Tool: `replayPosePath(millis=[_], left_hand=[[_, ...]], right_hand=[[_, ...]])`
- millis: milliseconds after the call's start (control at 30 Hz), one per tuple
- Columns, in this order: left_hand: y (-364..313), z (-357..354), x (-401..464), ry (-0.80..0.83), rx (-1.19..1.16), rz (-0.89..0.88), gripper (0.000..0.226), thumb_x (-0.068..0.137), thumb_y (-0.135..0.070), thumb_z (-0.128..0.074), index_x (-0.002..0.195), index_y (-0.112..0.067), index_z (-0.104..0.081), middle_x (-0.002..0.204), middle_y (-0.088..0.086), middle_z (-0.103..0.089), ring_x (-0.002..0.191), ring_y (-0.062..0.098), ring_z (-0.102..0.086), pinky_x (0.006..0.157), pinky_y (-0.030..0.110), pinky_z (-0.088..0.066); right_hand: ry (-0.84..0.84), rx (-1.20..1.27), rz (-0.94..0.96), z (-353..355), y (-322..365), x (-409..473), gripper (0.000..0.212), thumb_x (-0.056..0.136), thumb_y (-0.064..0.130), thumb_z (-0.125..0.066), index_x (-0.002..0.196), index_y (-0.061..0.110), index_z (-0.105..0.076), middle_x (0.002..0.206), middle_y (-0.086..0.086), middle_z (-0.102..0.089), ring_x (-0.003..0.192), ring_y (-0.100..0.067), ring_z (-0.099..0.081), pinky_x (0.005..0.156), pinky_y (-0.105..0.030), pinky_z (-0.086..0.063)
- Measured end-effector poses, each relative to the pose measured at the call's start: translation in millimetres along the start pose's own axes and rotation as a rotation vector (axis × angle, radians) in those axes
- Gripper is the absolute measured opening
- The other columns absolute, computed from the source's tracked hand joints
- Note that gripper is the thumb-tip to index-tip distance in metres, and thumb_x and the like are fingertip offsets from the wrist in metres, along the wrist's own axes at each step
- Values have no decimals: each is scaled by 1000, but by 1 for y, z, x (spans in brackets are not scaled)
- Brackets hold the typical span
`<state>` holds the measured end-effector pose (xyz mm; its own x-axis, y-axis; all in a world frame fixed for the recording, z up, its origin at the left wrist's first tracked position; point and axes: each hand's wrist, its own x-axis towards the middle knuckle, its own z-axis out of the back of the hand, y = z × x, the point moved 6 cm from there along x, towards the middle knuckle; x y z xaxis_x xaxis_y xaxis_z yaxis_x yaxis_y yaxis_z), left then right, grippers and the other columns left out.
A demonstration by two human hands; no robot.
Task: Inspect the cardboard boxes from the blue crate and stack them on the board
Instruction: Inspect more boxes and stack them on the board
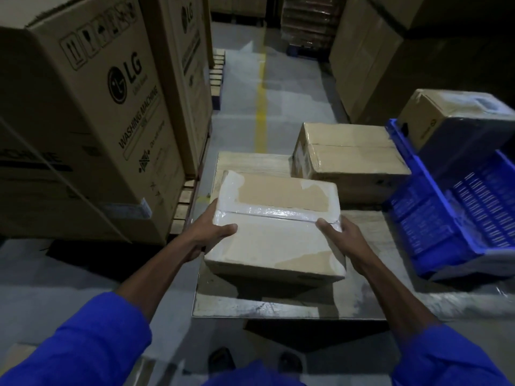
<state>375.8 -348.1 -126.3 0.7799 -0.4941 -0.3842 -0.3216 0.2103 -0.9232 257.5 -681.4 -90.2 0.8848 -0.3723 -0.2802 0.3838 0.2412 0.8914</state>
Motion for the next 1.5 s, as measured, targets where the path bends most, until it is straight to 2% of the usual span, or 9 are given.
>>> replayPosePath(millis=[133, 267, 400, 533, 600, 867, 1167, 1367, 1500], left_hand=[[-15, 2, -10, -199, -73, -74, 115, 57, -60, -93, 151, -30, -33, 142, 4, -57, 121, 23, -62, 92, 44, -59], [-30, -3, -20, -340, -232, 9, 123, 50, -101, -59, 141, -19, -43, 99, 5, -64, 81, 21, -64, 59, 32, -56], [-41, -7, -33, -410, -362, -46, 68, 98, -72, -27, 104, -16, -64, 104, 8, -68, 97, 27, -64, 88, 45, -54], [-42, -8, -36, -455, -363, -27, 74, 100, -72, -18, 99, -17, -66, 109, 15, -70, 103, 32, -65, 89, 46, -54], [-40, -6, -38, -477, -357, 11, 82, 95, -79, -19, 103, -16, -72, 111, 17, -73, 106, 35, -67, 89, 47, -55], [-46, -19, -45, -374, -425, -2, 68, 94, -70, -42, 129, -18, -69, 124, 12, -74, 119, 28, -68, 111, 52, -46], [-43, -27, -51, -308, -386, 14, 58, 104, -60, -33, 128, -17, -65, 104, 10, -79, 85, 23, -78, 62, 32, -62], [-45, -37, -52, -199, -395, 79, 64, 101, -66, -28, 135, -22, -60, 113, 9, -78, 96, 25, -77, 70, 34, -64], [-46, -37, -59, -160, -410, 56, 64, 101, -65, -32, 141, -22, -56, 126, 14, -72, 110, 32, -72, 80, 43, -64]], right_hand=[[19, 12, 108, 14, 17, -3, 45, 92, 31, -78, 133, 29, -60, 119, 15, -70, 105, -4, -69, 77, -21, -55], [87, 96, 134, 22, 17, -6, 70, 82, 14, -86, 143, 26, -53, 126, 11, -69, 111, -6, -69, 86, -26, -60], [140, 156, 119, 29, 8, -10, 77, 82, 1, -82, 147, 23, -47, 134, 6, -64, 120, -10, -66, 88, -30, -59], [123, 434, -8, 33, 6, -13, 34, 103, 16, -56, 136, 17, -58, 136, -10, -63, 127, -31, -59, 100, -46, -52], [84, 524, -88, 35, 3, -15, 44, 104, 46, -50, 131, 15, -65, 135, -11, -65, 129, -35, -58, 102, -51, -48], [117, 420, -140, 20, 6, -19, 97, 41, 105, -59, 116, 45, -71, 127, 6, -71, 120, -19, -62, 97, -46, -53], [97, 460, -65, 29, 6, -23, 110, 56, 96, -66, 133, 17, -66, 127, -16, -72, 122, -36, -66, 108, -55, -49], [113, 418, -115, 23, 7, -26, 64, 101, 66, -28, 128, 23, -66, 118, -10, -77, 101, -22, -76, 92, -39, -57], [106, 496, -68, 27, 13, -36, 73, 94, 76, -41, 131, 16, -64, 128, -20, -71, 118, -36, -67, 105, -53, -52]])
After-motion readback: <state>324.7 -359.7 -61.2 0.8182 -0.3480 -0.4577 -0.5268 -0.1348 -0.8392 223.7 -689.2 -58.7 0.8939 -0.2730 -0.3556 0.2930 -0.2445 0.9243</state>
